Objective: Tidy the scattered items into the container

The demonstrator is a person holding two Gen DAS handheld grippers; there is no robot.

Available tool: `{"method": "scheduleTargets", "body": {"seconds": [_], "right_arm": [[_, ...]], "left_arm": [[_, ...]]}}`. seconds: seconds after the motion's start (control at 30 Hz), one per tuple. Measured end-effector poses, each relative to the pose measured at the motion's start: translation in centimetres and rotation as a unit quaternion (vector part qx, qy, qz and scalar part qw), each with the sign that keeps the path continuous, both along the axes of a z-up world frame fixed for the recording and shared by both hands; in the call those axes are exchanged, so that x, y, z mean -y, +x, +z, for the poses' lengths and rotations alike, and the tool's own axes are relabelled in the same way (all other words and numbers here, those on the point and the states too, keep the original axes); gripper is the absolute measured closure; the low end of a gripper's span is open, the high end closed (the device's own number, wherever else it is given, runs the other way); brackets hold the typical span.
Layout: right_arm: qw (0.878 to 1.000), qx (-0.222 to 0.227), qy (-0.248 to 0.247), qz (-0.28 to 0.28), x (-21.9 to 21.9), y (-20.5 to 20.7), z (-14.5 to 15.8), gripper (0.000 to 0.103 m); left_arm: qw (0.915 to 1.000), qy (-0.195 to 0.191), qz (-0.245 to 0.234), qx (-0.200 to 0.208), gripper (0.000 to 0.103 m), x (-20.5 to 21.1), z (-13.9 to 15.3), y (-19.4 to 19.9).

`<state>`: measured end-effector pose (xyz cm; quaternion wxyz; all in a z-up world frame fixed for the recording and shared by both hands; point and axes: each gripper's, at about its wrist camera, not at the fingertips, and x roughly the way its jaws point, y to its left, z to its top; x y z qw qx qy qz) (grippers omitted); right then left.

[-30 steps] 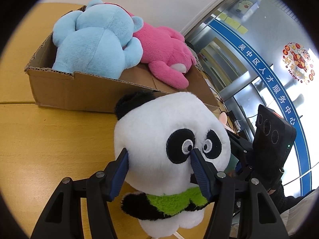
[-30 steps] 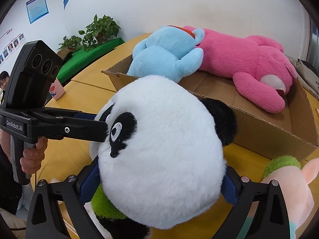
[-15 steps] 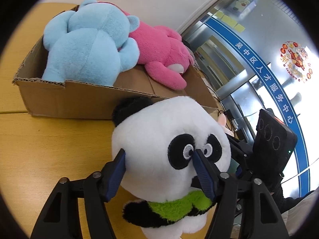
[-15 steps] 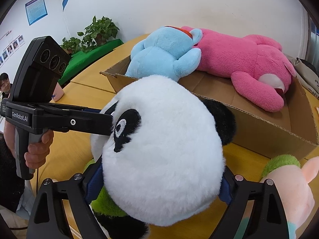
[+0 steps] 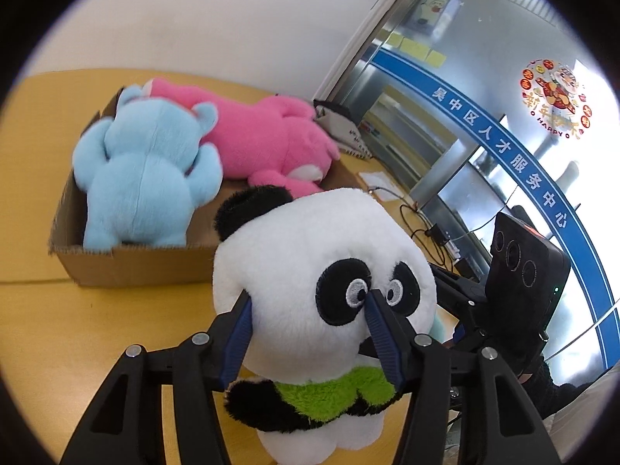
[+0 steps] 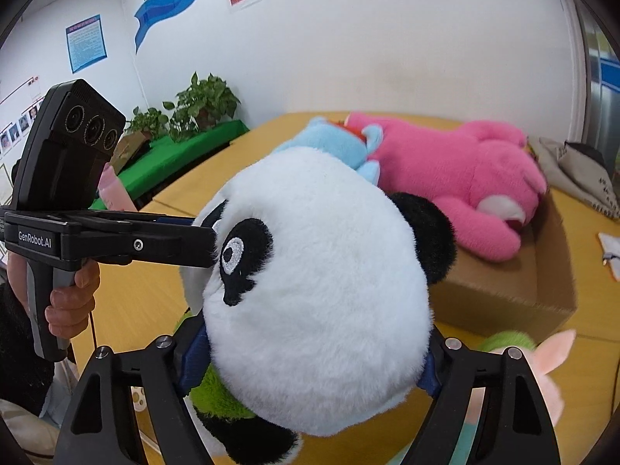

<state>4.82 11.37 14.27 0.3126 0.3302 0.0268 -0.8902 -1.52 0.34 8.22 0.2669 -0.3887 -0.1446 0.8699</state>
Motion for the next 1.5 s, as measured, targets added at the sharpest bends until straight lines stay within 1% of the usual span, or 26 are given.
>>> {"method": "scheduleTargets", "body": {"seconds": [0.23,0.37,0.5,0.57,0.67,0.77,0.83,0.93,1.03,1.1,1.17,1.2,1.27,1.3,1.37,1.4,1.43,1.5], "right_arm": [[0.999,-0.045,-0.001,-0.012,-0.9,-1.6,4.4,0.017],[0.998,-0.061,-0.002,-0.024,-1.6,-3.0,6.3,0.017],[0.997,-0.067,-0.002,-0.036,-2.7,-5.0,7.9,0.017],[0.997,-0.07,-0.002,-0.039,-3.0,-6.0,8.5,0.017],[0.996,-0.077,-0.002,-0.04,-3.4,-8.0,9.9,0.017],[0.996,-0.085,-0.002,-0.032,-3.6,-10.1,10.9,0.017],[0.996,-0.091,0.005,-0.025,-3.3,-11.8,11.2,0.017],[0.996,-0.091,0.016,-0.008,-3.0,-14.2,10.3,0.017],[0.997,-0.073,0.016,0.012,-2.8,-16.7,7.6,0.017],[0.998,-0.049,0.016,0.028,-2.5,-18.2,5.1,0.017],[0.999,-0.013,0.016,0.039,-2.1,-19.4,2.8,0.017],[0.999,0.006,0.018,0.044,-1.8,-19.9,1.5,0.017],[0.998,0.027,0.024,0.044,-1.1,-20.5,-0.3,0.017],[0.998,0.032,0.026,0.04,-0.9,-20.9,-0.9,0.016],[0.998,0.045,0.016,0.035,-0.8,-21.7,-1.7,0.015],[0.998,0.049,0.017,0.033,-0.8,-22.3,-1.9,0.012],[0.998,0.052,0.026,0.032,-0.6,-22.5,-2.2,0.011],[0.996,0.052,0.064,0.036,0.0,-22.6,-3.0,0.006]], "left_arm": [[0.9986,-0.022,-0.01,-0.048,0.047,-1.4,4.5,-2.0],[0.9971,-0.029,-0.019,-0.068,0.047,-2.2,6.2,-3.8],[0.9959,-0.035,-0.026,-0.08,0.047,-3.1,7.3,-5.9],[0.9953,-0.035,-0.039,-0.082,0.047,-3.5,7.8,-7.0],[0.9939,-0.032,-0.04,-0.098,0.047,-3.8,8.8,-8.7],[0.9931,-0.036,-0.028,-0.108,0.047,-3.9,9.5,-10.3],[0.993,-0.041,-0.019,-0.11,0.047,-3.8,9.4,-11.5],[0.9944,-0.053,-0.004,-0.092,0.047,-3.8,7.8,-13.5],[0.9961,-0.06,0.013,-0.063,0.048,-3.6,5.0,-15.1],[0.9975,-0.057,0.022,-0.035,0.048,-3.3,2.6,-16.1],[0.9978,-0.058,0.03,-0.006,0.048,-2.9,0.1,-16.6],[0.9977,-0.059,0.035,0.005,0.049,-2.7,-1.0,-16.7],[0.9974,-0.055,0.04,0.022,0.05,-2.2,-2.9,-16.6],[0.9974,-0.054,0.038,0.028,0.054,-2.1,-3.5,-16.5],[0.9963,-0.068,0.041,0.034,0.054,-2.2,-4.3,-16.3],[0.9956,-0.076,0.041,0.034,0.054,-2.4,-4.6,-16.2],[0.9952,-0.082,0.041,0.035,0.054,-2.4,-4.8,-16.1],[0.9954,-0.08,0.042,0.031,0.054,-2.2,-4.7,-15.6]]}}
